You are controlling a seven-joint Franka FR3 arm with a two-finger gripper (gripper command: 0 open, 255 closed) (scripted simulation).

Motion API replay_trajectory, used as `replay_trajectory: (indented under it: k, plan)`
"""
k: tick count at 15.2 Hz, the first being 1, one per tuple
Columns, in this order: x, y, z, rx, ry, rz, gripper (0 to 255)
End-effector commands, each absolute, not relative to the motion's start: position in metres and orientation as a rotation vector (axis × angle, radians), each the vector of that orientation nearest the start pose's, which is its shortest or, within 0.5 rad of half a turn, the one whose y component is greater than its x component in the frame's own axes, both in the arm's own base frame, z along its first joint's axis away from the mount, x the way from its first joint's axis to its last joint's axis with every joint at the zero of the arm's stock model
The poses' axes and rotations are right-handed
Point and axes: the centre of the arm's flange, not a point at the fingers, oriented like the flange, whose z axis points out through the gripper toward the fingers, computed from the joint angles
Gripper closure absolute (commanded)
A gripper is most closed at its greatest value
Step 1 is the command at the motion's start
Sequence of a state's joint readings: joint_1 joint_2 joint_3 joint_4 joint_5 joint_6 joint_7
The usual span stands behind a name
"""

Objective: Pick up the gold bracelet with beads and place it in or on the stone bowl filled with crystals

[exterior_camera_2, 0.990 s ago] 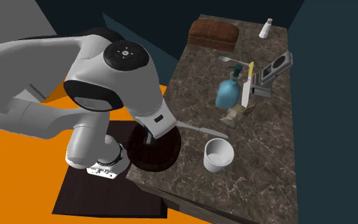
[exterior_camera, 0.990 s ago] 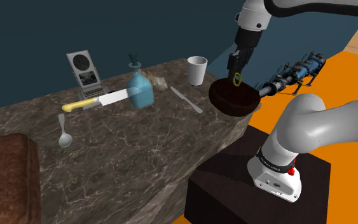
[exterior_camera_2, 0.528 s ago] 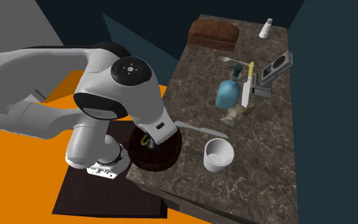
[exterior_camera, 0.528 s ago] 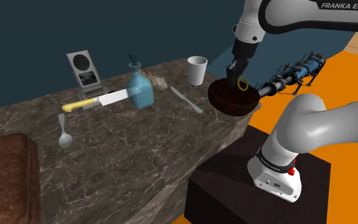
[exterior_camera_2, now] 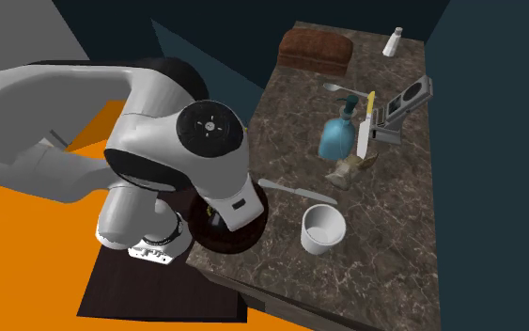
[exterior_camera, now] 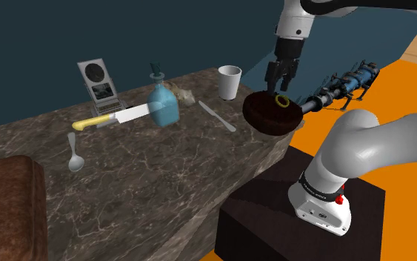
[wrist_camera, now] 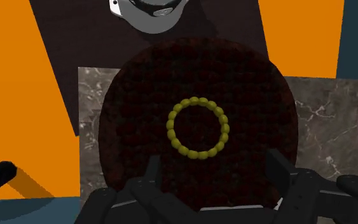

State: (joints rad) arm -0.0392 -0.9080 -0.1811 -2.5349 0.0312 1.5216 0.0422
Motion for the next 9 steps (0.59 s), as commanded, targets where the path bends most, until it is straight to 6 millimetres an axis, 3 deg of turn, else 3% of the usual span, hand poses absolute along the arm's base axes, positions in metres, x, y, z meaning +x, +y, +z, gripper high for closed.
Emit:
replay_trajectory:
  k: [1, 9]
  plan:
    - [0.262, -0.092, 0.545, -2.811, 0.375, 0.368, 0]
    - [0.254, -0.081, 0.508, -2.8, 0.382, 0.382, 0]
